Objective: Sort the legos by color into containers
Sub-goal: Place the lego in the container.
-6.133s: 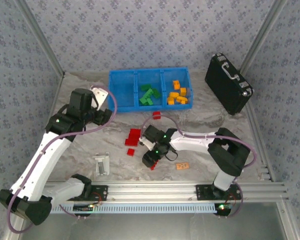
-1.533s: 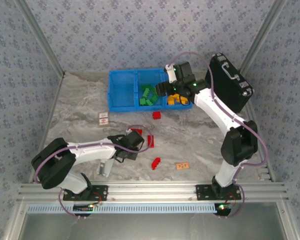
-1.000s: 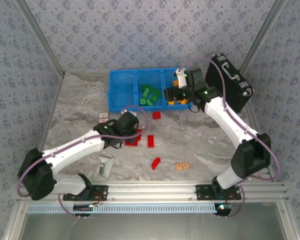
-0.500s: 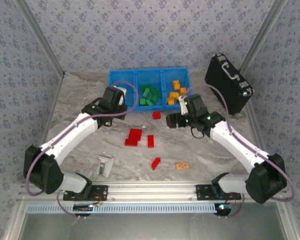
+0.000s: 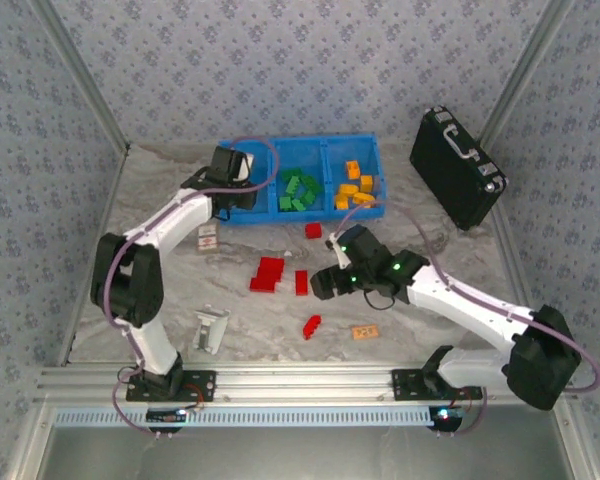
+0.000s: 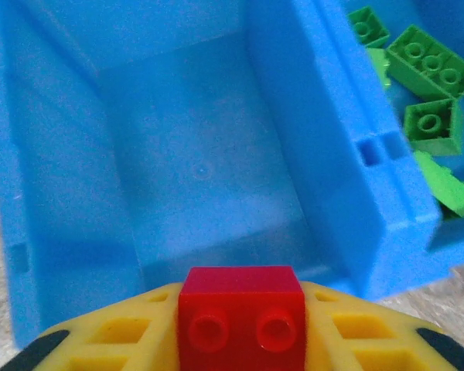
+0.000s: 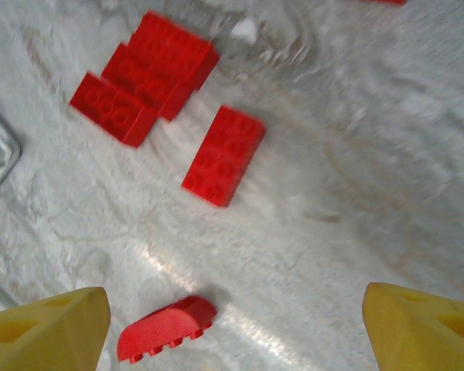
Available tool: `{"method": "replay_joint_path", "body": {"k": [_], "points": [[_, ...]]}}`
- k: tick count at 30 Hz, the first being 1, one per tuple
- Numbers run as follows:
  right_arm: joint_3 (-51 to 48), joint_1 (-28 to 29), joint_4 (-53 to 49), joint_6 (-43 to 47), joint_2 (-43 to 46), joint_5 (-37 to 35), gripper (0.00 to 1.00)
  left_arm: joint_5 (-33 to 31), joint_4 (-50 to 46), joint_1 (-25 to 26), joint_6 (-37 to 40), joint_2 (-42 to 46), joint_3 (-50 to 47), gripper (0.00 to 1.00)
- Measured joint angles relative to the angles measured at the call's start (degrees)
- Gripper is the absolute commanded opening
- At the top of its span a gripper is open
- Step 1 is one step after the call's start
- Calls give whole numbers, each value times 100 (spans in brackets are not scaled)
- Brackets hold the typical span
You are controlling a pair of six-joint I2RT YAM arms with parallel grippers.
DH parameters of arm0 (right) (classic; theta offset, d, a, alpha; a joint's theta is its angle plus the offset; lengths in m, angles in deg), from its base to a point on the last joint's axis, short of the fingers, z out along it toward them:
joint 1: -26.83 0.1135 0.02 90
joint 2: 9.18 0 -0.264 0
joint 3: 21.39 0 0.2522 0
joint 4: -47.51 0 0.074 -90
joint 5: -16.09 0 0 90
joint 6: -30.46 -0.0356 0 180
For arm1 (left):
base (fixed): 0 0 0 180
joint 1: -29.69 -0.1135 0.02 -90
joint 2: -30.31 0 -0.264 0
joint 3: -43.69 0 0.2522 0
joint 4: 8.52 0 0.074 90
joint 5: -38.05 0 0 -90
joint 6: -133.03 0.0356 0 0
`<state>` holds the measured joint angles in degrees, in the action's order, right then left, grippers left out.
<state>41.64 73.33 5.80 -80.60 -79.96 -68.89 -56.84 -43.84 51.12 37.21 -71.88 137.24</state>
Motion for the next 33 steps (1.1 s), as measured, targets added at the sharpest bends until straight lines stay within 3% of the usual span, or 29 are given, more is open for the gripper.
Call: {"method": "replay_joint_path", "body": {"k": [5,11,18,23,33], "points": [[-24,348,-120,-317,-127,-76,86,87,79,-166,79,-551,354,57],[-28,621,-310,-831,-140,-149,83,160,52,-195,181,-861,800,58],[63,1252,-522,-2024,-629,-304,82,168,-33,-195,420,-715,1012,60],[334,1506,-691,-2524,-1163,-400,81,168,-98,-195,564,-105,844,60],[682,1569,-839,-2787,-2149,-417,80,168,44,-195,581,2011,-299,58]]}}
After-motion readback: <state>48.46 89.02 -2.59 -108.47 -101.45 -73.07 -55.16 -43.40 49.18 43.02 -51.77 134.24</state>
